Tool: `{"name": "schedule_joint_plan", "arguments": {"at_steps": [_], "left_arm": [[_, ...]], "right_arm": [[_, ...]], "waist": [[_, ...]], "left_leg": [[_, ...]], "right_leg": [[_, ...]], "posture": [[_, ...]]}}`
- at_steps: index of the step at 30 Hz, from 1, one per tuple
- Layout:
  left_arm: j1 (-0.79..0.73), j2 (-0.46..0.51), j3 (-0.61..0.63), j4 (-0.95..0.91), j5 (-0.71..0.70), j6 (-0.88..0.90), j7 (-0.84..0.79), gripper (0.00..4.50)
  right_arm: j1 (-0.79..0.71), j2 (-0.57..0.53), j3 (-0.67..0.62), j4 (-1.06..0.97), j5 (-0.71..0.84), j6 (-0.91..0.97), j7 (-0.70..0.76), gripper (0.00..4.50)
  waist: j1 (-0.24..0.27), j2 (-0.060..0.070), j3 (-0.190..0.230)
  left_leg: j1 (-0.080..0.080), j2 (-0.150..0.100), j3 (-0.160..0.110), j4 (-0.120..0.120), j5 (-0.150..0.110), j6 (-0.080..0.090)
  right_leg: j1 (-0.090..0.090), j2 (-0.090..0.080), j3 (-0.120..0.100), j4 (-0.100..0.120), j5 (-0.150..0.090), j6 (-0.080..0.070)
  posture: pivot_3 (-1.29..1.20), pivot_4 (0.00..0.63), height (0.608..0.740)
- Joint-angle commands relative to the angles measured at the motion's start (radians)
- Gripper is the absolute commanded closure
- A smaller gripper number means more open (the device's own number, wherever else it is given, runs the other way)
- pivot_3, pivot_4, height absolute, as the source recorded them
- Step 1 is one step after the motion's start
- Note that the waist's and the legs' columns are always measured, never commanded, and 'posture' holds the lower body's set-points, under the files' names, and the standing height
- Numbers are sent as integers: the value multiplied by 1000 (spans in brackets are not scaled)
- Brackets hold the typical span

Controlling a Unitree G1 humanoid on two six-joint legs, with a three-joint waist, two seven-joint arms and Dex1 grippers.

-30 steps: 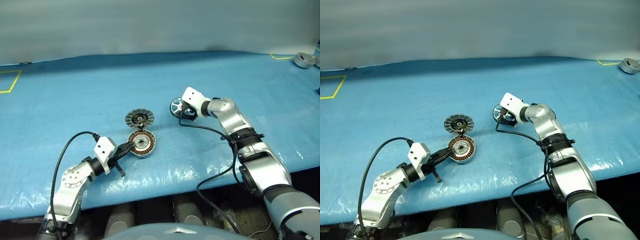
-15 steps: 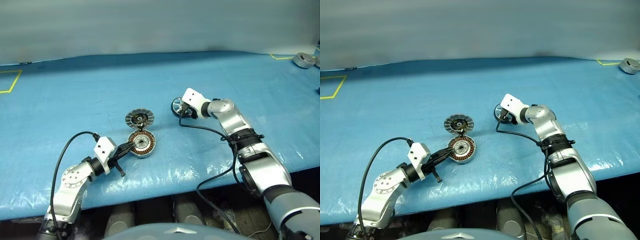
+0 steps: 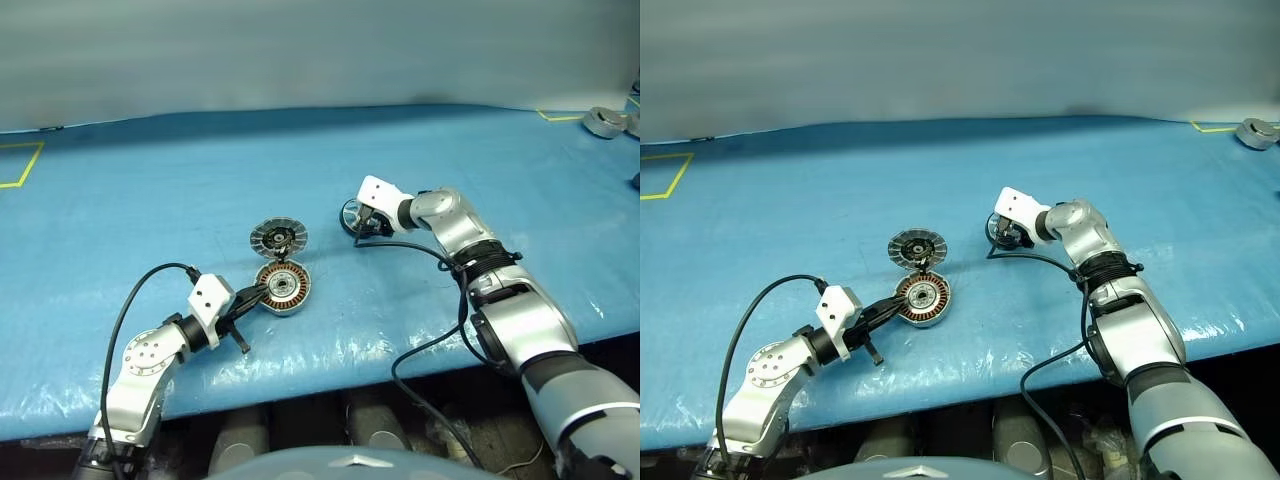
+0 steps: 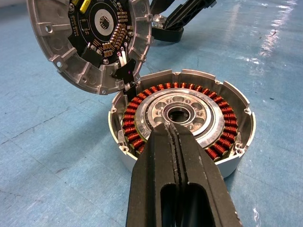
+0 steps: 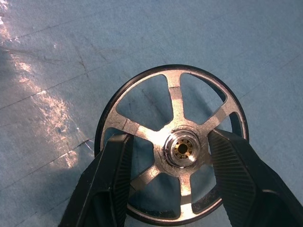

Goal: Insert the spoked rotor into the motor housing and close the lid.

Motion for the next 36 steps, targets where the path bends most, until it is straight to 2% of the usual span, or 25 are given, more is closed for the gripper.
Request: {"name": "schedule_joint_plan", "arguments": {"at_steps": [1, 11, 17, 21, 25, 30, 36], "left_arm": [[3, 4, 2, 1, 5, 3, 5, 4500], [0, 6, 11, 6, 2, -6, 1, 4500], [-12, -1, 24, 20, -18, -37, -16, 4500], [-20, 2, 29, 38, -21, -64, -37, 4500], [-30, 6, 38, 61, -35, -84, -64, 4500], [-45, 14, 44, 77, -40, -85, -73, 4500], [-53, 12, 47, 85, -40, -78, -68, 4500]], "right_arm": [[17, 20, 15, 49, -6, -3, 33, 2632], [81, -16, -108, -92, 78, 34, -22, 2680], [242, -48, -254, -452, 257, 149, 5, 2680], [388, -50, -310, -717, 373, 205, 20, 2680], [503, -36, -339, -898, 474, 263, 9, 2680], [552, -46, -324, -943, 470, 292, -47, 2680], [457, -67, -277, -853, 388, 292, -117, 2680]], "waist": [[-2, -1, -1], [-3, -1, -1], [5, 1, 0], [7, 2, 1], [9, 2, 1], [10, 2, 1], [10, 2, 1]], "left_leg": [[0, 0, 0, 0, 0, 0], [0, 0, 0, 0, 0, 0], [-3, 0, -1, -1, 0, 0], [-5, 0, -1, -1, 0, 0], [-5, 0, -1, 0, 0, 0], [-5, 0, 0, 2, 0, 0], [-5, 0, 0, 2, 0, 0]], "right_leg": [[0, 0, 0, 0, 0, 0], [0, 0, 0, 0, 0, 0], [-3, 0, 0, 0, 1, 2], [-5, 0, 0, 0, 2, 4], [-5, 0, 0, 0, 0, 7], [-4, 0, 0, 0, -2, 5], [-5, 0, 0, 0, -2, 5]], "posture": [[0, 150, 740], [0, 150, 740], [0, 150, 740], [0, 150, 740], [0, 150, 740], [0, 150, 740], [0, 150, 740]]}}
